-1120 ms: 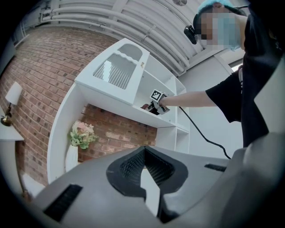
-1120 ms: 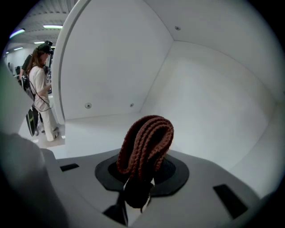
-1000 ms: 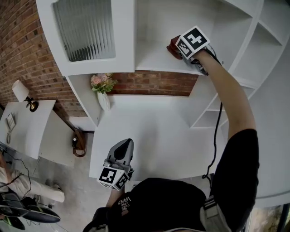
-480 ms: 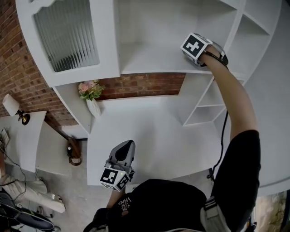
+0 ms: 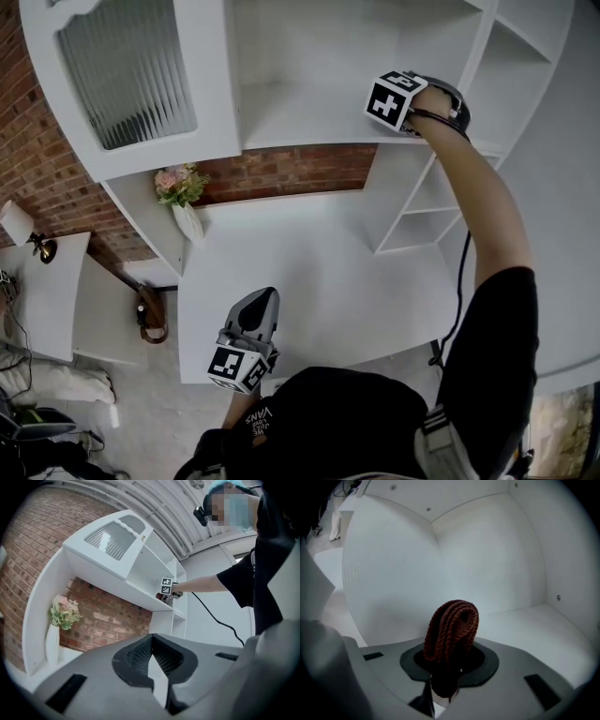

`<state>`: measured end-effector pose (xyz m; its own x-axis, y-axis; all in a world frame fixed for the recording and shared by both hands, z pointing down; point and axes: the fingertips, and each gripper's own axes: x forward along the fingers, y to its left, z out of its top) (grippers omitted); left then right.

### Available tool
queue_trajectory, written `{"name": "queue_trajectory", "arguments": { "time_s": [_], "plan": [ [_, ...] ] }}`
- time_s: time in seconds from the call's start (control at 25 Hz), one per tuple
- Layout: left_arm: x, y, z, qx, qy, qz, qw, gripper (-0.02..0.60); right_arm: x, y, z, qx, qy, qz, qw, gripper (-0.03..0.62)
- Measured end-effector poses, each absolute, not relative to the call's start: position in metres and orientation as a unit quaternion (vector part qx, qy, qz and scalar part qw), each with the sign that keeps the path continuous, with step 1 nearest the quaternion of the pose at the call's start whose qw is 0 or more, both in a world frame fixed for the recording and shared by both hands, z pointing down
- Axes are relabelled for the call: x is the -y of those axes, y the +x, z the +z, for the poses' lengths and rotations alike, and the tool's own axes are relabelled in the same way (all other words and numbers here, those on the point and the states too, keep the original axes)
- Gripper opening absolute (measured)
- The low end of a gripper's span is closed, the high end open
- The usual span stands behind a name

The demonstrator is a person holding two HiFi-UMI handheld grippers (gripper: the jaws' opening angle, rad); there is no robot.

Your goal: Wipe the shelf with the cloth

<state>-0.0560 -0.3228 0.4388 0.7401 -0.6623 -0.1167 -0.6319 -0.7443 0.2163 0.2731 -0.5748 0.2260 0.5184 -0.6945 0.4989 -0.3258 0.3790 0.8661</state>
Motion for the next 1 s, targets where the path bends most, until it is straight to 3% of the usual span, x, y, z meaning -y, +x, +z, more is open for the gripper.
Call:
{"name": "queue_trajectory", "arguments": {
  "time_s": [0.24,0.56,0.8,1.0],
  "plan": [
    [0.323,-0.064,0.437,0.358,0.925,-0.094,0.081,0.006,0.58,0.214,0.197,0.61,0.572,-0.12,0.535,0.095],
    [0.314,-0.079,0.434,0.375,0.92,-0.084,0.077,0.006,0.566,0.074,0.188,0.821,0.472,-0.025,0.32,0.095],
    [0.308,-0.092,0.436,0.386,0.915,-0.086,0.078,0.006,0.541,-0.004,0.194,0.882,0.393,0.017,0.259,0.095],
    [0.302,-0.103,0.436,0.386,0.916,-0.081,0.078,0.006,0.525,-0.04,0.209,0.891,0.363,0.018,0.273,0.095]
  ]
}}
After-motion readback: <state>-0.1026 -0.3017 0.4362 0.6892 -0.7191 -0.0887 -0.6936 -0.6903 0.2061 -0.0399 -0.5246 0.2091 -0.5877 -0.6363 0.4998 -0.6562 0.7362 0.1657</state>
